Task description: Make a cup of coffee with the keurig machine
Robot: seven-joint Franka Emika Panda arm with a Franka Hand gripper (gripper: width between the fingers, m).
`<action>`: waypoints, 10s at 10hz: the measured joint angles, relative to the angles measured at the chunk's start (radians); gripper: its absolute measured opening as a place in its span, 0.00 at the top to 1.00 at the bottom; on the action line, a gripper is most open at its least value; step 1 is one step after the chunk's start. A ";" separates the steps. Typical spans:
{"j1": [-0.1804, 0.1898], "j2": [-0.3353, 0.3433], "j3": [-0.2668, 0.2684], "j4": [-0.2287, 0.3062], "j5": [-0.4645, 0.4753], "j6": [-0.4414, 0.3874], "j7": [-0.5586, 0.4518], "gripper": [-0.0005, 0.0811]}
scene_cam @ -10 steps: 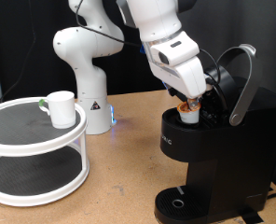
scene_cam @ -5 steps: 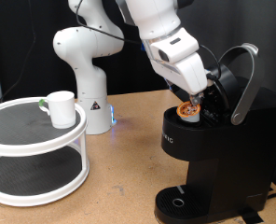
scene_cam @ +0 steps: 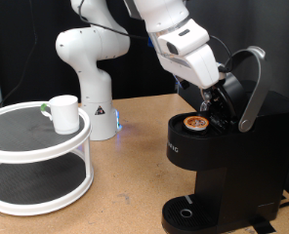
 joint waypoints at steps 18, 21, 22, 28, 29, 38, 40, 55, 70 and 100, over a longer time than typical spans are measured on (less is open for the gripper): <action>-0.097 -0.029 -0.097 -0.024 -0.053 -0.049 -0.031 0.01; -0.097 -0.047 -0.114 0.007 0.019 -0.070 -0.028 0.01; -0.097 -0.053 -0.120 0.030 0.031 -0.091 -0.021 0.01; -0.097 -0.060 -0.153 0.189 0.064 -0.257 0.002 0.01; -0.097 -0.058 -0.159 0.200 0.068 -0.270 0.002 0.01; -0.036 -0.041 -0.034 0.196 0.121 -0.192 0.117 0.01; -0.021 -0.031 0.008 0.204 0.122 -0.148 0.169 0.01; -0.001 0.089 0.175 0.322 0.105 -0.021 0.335 0.89; -0.025 0.033 0.090 0.252 0.199 -0.078 0.158 0.99; -0.055 0.105 0.237 0.303 0.046 -0.012 0.323 0.99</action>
